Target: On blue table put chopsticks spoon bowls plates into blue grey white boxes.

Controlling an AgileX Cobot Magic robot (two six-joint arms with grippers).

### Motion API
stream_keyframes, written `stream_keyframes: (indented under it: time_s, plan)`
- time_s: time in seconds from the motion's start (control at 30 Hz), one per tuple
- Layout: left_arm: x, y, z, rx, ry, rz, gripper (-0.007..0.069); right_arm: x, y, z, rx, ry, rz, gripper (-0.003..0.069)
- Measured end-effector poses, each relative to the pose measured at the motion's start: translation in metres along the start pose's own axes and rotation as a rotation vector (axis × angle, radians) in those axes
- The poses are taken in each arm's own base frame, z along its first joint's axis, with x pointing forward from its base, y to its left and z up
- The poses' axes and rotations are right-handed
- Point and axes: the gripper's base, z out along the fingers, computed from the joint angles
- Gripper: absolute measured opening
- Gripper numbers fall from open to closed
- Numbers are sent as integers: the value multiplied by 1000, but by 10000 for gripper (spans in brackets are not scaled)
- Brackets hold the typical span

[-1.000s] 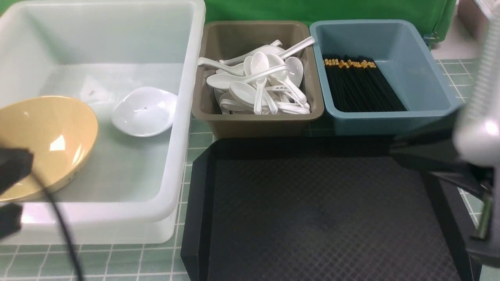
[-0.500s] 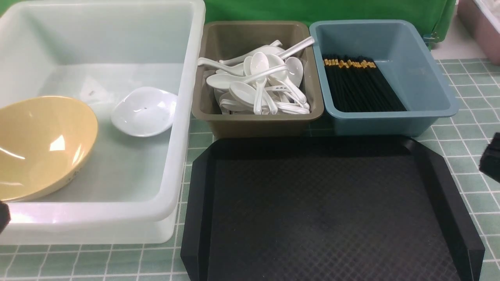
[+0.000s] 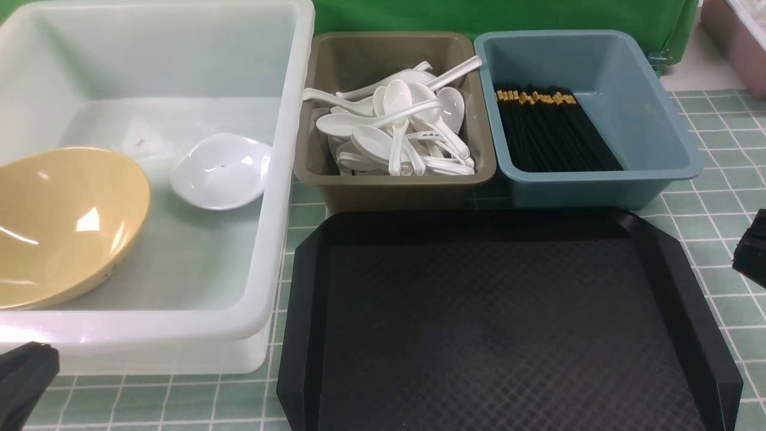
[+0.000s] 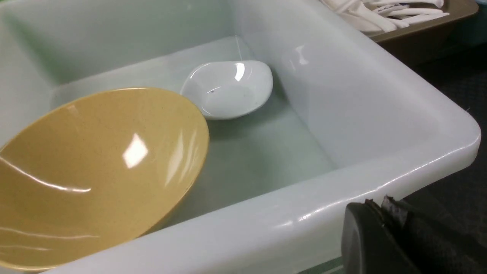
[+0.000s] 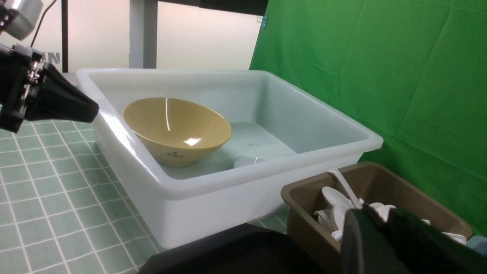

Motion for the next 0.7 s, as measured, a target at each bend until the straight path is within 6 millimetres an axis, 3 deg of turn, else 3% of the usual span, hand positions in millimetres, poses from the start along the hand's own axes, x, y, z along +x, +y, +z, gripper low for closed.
stream_keyframes:
  time_s: [0.4, 0.53, 0.57, 0.63, 0.7]
  plan:
    - [0, 0, 0, 0, -5, 0, 1, 8, 1, 1, 4, 10, -21, 127]
    - [0, 0, 0, 0, -5, 0, 1, 30, 1, -3, 66, 8, 21, 49]
    - [0, 0, 0, 0, -5, 0, 1, 30, 1, -4, 73, 1, 24, 43]
    - [0, 0, 0, 0, -5, 0, 1, 53, -2, -11, 181, 9, 64, 35]
    - [0, 0, 0, 0, -5, 0, 1, 63, -4, -14, 242, 15, 93, 35]
